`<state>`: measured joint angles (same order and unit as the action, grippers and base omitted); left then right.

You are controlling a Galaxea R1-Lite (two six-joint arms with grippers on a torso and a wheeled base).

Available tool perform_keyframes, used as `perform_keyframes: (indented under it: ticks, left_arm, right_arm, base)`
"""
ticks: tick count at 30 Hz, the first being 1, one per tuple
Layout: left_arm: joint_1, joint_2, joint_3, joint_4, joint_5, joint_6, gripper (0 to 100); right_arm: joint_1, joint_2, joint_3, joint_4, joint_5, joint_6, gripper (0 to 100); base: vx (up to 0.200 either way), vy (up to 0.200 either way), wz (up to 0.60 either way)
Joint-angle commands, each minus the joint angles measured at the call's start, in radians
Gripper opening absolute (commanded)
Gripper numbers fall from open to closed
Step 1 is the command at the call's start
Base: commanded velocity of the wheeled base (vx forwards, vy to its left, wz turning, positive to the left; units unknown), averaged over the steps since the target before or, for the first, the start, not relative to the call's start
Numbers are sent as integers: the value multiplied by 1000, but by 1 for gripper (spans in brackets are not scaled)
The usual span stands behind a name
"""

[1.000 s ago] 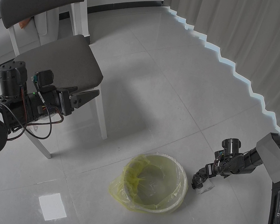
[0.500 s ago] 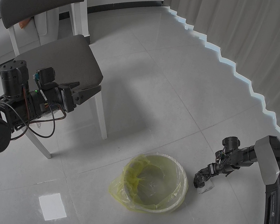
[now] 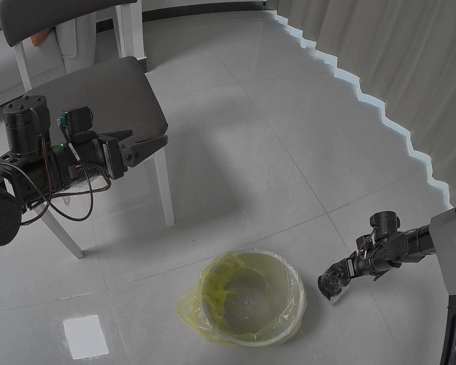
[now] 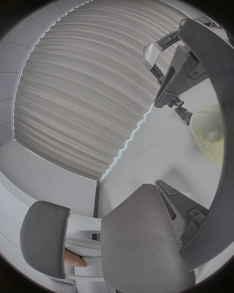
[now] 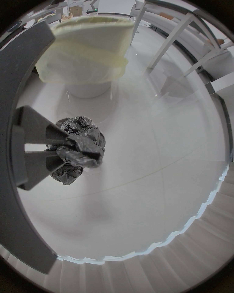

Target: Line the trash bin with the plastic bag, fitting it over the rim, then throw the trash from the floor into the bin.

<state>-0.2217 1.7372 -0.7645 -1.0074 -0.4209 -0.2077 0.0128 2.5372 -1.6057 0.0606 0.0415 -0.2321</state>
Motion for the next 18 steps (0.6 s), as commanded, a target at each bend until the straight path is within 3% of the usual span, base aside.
perform_keyframes:
  ticks: [1,7,11,18]
  left_arm:
    - [1,8,20,0,-1,-2,100]
    - [-2,13,43,-30,-1,-4,100]
    - [-2,24,86,-106,-4,-6,100]
    - [-10,84,102,-221,-4,-4,100]
  right_arm:
    - [65,-259,150,-5,12,4,0]
    - [182,-519,310,-12,11,0,0]
    - [316,-729,422,-68,3,-3,0]
    - [527,-842,466,-76,-9,0,0]
  base:
    - [0,0,0]
    - [0,0,0]
    - [0,0,0]
    - [0,0,0]
